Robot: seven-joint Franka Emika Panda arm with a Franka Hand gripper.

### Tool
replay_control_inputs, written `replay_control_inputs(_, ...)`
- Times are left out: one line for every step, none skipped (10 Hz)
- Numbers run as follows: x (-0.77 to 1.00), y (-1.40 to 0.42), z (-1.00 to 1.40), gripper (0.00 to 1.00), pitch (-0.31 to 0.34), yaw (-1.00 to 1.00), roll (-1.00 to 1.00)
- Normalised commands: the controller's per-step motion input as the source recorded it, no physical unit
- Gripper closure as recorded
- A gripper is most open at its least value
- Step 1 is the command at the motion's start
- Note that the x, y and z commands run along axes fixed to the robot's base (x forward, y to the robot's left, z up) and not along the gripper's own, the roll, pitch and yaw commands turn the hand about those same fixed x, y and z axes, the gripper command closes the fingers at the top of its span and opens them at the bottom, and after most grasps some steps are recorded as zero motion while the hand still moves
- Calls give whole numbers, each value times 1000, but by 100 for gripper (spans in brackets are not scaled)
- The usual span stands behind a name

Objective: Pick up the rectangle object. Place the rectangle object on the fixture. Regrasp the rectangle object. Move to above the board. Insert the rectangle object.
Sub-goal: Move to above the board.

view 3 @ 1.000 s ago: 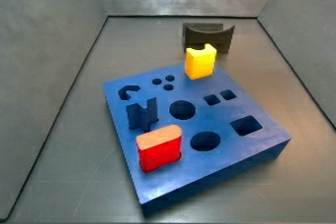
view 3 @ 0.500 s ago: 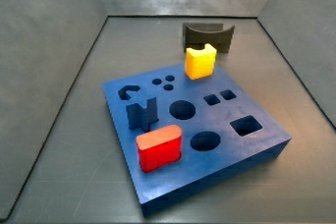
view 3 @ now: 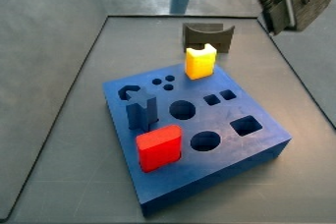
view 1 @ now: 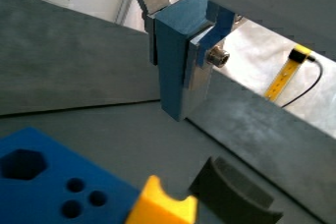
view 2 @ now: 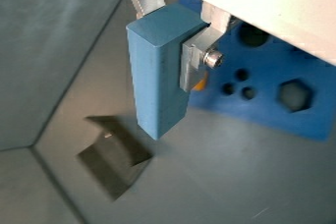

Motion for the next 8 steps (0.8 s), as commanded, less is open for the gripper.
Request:
replay_control_inputs(-182,-129,-83,100,-14,-38,-1000)
replay_control_inputs(-153,-80,-57,100,-18,-40,-1000)
replay_control_inputs(-105,-16,-22,100,-18,-38,-1000)
replay_control_inputs(-74,13,-6,100,-15,-37,-1000)
replay_control_inputs(-60,27,1,100,-18,-36,-1000)
replay_control_inputs(-58,30,3,100,-20,-36,-1000)
replay_control_inputs(-54,35,11,100,-24,-34,-1000)
replay_control_inputs(-49,37,8,100,-25,-33,-1000)
